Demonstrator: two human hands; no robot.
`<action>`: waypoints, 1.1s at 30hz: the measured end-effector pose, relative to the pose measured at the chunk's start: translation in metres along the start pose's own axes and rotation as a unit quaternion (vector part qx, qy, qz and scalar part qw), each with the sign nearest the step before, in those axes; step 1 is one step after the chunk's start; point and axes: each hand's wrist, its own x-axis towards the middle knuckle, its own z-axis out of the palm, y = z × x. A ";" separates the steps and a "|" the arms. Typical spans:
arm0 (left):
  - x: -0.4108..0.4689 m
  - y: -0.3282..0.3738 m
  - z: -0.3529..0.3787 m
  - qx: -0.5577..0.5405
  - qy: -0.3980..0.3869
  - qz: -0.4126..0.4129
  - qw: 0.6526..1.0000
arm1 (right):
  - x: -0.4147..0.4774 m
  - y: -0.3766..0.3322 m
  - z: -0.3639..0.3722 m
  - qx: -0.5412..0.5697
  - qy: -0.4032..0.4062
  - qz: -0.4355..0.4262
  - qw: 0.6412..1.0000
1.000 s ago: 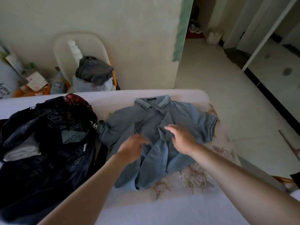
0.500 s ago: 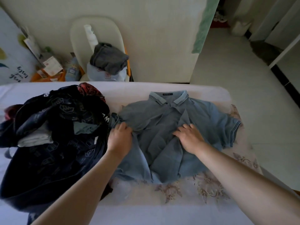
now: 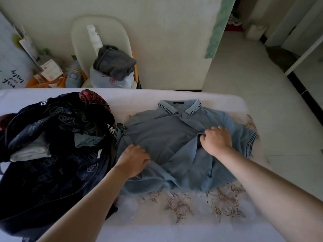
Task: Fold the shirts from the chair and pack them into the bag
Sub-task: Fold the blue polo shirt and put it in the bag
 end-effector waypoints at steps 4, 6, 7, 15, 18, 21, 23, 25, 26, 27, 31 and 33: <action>0.025 -0.029 -0.029 0.022 0.191 -0.136 0.972 | 0.010 0.022 -0.009 0.065 0.051 0.113 0.990; 0.043 -0.040 -0.065 0.029 0.238 -0.231 0.943 | 0.022 0.030 -0.017 0.151 0.064 0.172 0.971; 0.052 -0.043 -0.082 0.025 0.247 -0.275 0.929 | 0.030 0.032 -0.022 0.201 0.068 0.203 0.956; 0.097 -0.035 -0.105 -0.384 0.202 -0.264 0.861 | 0.047 0.023 -0.031 0.435 0.087 0.211 0.871; 0.080 -0.017 -0.070 -0.382 0.168 -0.227 0.880 | 0.016 0.010 -0.006 0.384 0.035 0.123 0.914; 0.042 -0.003 -0.026 -0.300 0.187 -0.132 0.926 | -0.023 -0.007 0.020 0.293 0.008 0.018 0.956; 0.017 0.003 0.001 -0.206 0.188 -0.057 0.959 | -0.049 -0.018 0.035 0.254 0.019 -0.080 0.964; -0.001 0.003 0.020 -0.131 0.119 -0.029 0.984 | -0.070 -0.027 0.046 0.191 0.006 -0.156 0.969; -0.007 0.002 0.028 -0.107 0.086 -0.027 0.990 | -0.077 -0.031 0.050 0.154 -0.011 -0.179 0.972; -0.011 -0.001 0.034 -0.102 0.069 -0.031 0.992 | -0.082 -0.033 0.055 0.123 -0.028 -0.186 0.974; -0.017 -0.006 0.025 -0.170 0.008 -0.086 0.982 | -0.086 -0.036 0.056 0.092 0.002 -0.128 0.988; -0.020 -0.002 0.014 -0.157 -0.021 -0.097 0.983 | -0.086 -0.033 0.047 0.122 -0.007 -0.105 0.987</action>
